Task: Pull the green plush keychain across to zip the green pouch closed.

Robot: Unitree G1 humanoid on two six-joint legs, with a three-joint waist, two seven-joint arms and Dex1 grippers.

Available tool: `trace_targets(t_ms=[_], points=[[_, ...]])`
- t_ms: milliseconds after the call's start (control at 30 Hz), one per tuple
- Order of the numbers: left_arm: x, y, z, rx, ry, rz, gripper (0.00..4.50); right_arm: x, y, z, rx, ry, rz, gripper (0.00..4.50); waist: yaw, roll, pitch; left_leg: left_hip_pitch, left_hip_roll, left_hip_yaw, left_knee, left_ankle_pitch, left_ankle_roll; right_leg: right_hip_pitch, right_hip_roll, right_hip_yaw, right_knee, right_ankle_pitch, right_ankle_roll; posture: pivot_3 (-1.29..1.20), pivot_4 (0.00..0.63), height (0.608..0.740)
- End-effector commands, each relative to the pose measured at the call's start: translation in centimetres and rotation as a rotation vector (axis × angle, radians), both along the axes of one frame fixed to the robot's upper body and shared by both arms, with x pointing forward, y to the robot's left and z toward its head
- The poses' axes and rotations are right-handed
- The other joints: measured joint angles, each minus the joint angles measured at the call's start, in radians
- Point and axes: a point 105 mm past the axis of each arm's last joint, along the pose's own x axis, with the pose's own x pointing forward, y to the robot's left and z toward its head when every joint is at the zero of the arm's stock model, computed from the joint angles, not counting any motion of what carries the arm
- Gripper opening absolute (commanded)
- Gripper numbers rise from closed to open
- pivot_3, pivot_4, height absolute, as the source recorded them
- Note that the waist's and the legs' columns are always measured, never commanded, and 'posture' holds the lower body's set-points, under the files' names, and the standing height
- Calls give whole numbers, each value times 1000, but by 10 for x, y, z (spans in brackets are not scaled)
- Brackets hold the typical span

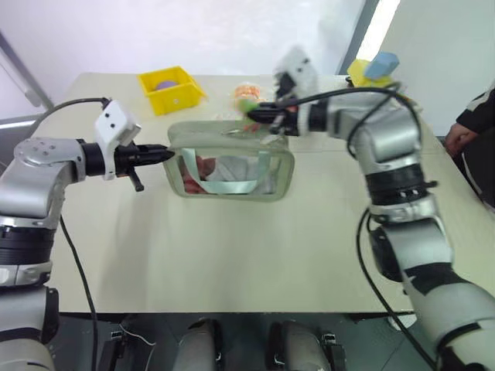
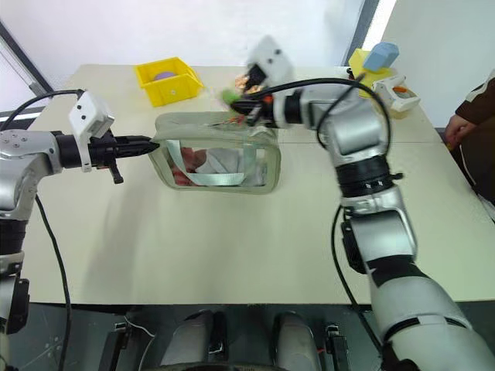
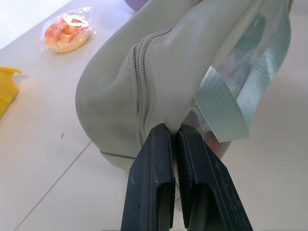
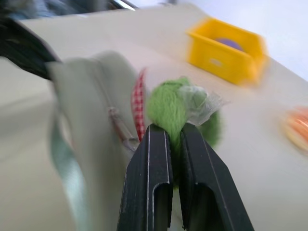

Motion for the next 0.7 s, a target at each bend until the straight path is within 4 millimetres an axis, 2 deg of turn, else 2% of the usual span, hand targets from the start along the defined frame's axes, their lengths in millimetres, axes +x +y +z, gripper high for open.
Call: trace_targets(t_ms=[33,167,300,500,600,700], points=[[1,-1,4,11,-22,-4,0,-10,-27,28,-36,-144,-97,68,-1,0,0,0,0,0,0,0,0,0,0,0,0,0,0,0,150,739],[3,-1,2,11,-23,-5,0,-12,-53,30,-115,-215,-209,68,-1,0,0,0,0,1,0,0,0,0,0,0,0,0,0,0,150,739],[6,-4,0,11,-18,-12,0,-13,-84,11,-259,-257,-313,68,7,0,0,0,0,0,0,0,0,1,0,0,-2,0,0,0,150,739],[7,-5,-2,14,-15,-17,0,-16,-103,-15,-217,-174,-409,68,4,0,0,1,0,0,0,0,0,1,0,0,-3,0,0,0,150,739],[6,-5,-3,16,-14,-18,0,-16,-105,-57,-165,-58,-453,68,5,-1,-1,1,0,0,0,0,0,2,0,0,-3,0,0,0,150,739],[5,-6,-3,15,-14,-21,0,-16,-88,-92,-11,85,-470,68,3,-1,-1,2,0,0,1,0,0,4,0,-1,-3,0,0,0,150,739]])
